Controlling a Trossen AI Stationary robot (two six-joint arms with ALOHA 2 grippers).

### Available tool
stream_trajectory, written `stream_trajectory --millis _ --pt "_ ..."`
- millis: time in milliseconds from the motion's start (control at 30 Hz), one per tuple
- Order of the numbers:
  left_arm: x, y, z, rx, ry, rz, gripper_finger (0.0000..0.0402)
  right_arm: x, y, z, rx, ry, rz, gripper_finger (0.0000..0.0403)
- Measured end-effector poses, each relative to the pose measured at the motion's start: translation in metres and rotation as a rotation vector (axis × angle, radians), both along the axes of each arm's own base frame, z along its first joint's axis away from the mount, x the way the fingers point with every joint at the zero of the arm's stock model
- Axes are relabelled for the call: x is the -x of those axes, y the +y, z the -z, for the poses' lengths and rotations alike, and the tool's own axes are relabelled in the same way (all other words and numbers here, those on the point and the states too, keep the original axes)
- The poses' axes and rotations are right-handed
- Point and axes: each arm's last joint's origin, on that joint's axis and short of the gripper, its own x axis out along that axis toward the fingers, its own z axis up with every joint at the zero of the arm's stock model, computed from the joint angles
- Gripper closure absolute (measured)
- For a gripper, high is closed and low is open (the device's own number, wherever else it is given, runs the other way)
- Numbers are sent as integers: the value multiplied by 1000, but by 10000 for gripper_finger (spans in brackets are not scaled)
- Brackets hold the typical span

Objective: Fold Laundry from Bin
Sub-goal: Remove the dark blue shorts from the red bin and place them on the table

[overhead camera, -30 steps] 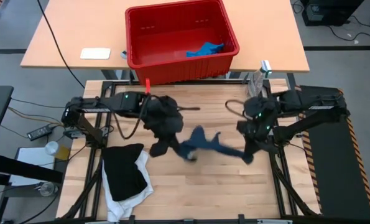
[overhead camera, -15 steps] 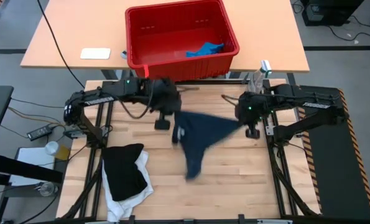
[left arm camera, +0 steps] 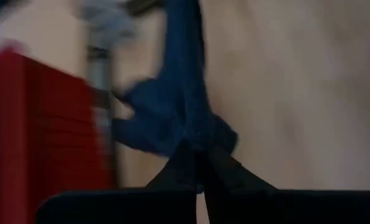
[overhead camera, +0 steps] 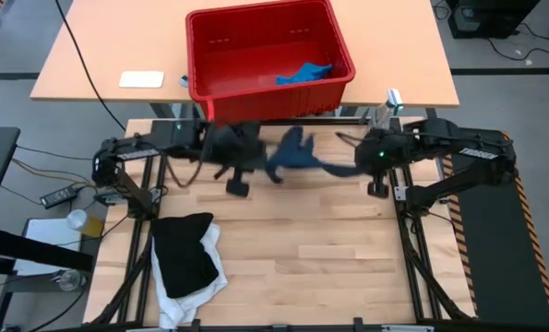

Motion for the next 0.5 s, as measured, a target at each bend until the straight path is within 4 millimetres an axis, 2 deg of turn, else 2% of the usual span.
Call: stream_trajectory --millis 67,167,333,400,500 --pt "-1 -18 17 75 75 34 395 -6 8 8 -88 22 -41 391" --pt "-9 -43 52 89 166 69 395 -18 21 31 -171 89 -93 391" --pt "-15 -69 100 177 188 80 395 -36 45 75 -321 197 -161 391" --pt "-16 -81 114 206 191 110 395 -40 54 87 -357 258 -178 391" --pt "-18 -97 121 243 140 159 395 -43 66 98 -394 319 -218 390"
